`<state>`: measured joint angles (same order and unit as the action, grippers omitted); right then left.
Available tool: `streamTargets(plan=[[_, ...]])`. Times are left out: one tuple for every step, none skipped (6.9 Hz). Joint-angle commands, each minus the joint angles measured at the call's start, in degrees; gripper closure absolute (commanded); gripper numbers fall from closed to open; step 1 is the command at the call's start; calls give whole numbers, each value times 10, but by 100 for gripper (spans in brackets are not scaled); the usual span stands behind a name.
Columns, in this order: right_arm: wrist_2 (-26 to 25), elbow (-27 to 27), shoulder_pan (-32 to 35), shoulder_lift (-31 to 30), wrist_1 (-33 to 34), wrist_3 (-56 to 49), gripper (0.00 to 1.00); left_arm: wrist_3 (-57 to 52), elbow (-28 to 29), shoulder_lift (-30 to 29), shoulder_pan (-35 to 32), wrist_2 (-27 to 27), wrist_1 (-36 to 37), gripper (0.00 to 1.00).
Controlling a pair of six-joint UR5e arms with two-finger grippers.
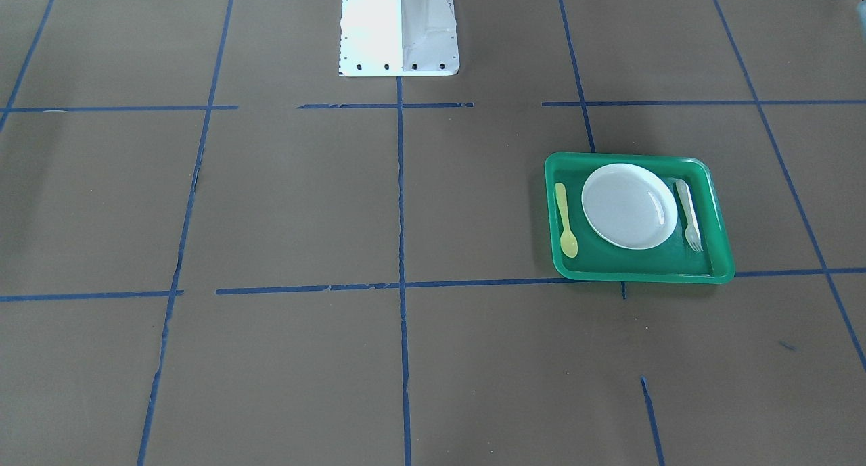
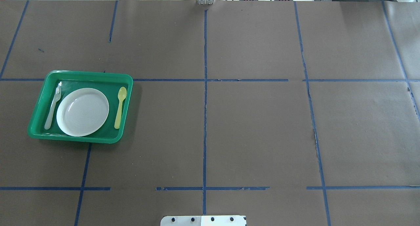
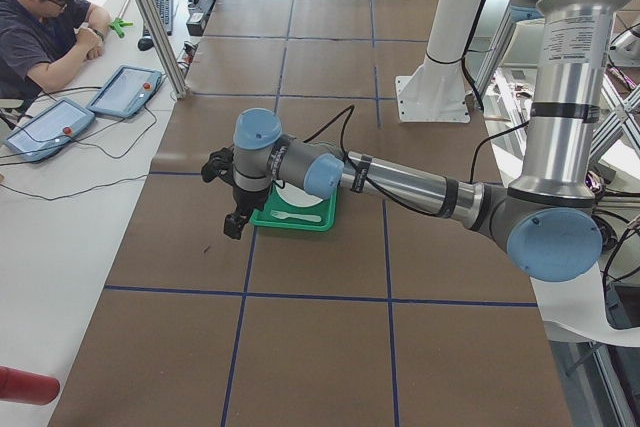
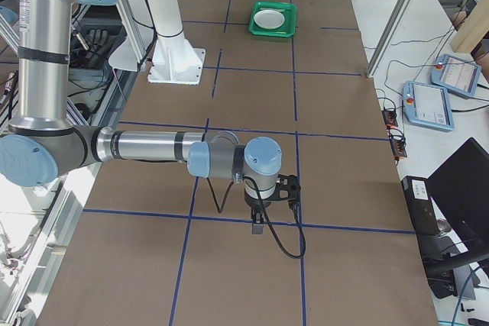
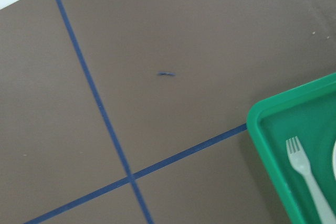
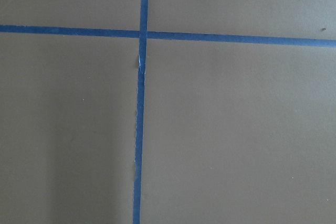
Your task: Place fork
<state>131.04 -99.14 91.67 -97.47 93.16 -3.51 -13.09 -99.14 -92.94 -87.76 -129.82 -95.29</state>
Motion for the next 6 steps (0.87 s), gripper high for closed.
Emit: streamTargets(plan=[[0, 0, 0, 0, 0, 0, 0, -51, 53, 4, -49, -16, 82, 0], [0, 1, 0, 0, 0, 0, 0, -3, 81, 13, -49, -29, 83, 0], [0, 0, 0, 0, 0, 0, 0, 56, 82, 17, -49, -59, 82, 0], [0, 0, 0, 0, 0, 0, 0, 95, 80, 21, -49, -61, 81, 0], [0, 0, 0, 0, 0, 1, 0, 104, 78, 24, -48, -61, 78, 0], [0, 0, 0, 0, 0, 0, 0, 104, 76, 24, -49, -59, 79, 0]])
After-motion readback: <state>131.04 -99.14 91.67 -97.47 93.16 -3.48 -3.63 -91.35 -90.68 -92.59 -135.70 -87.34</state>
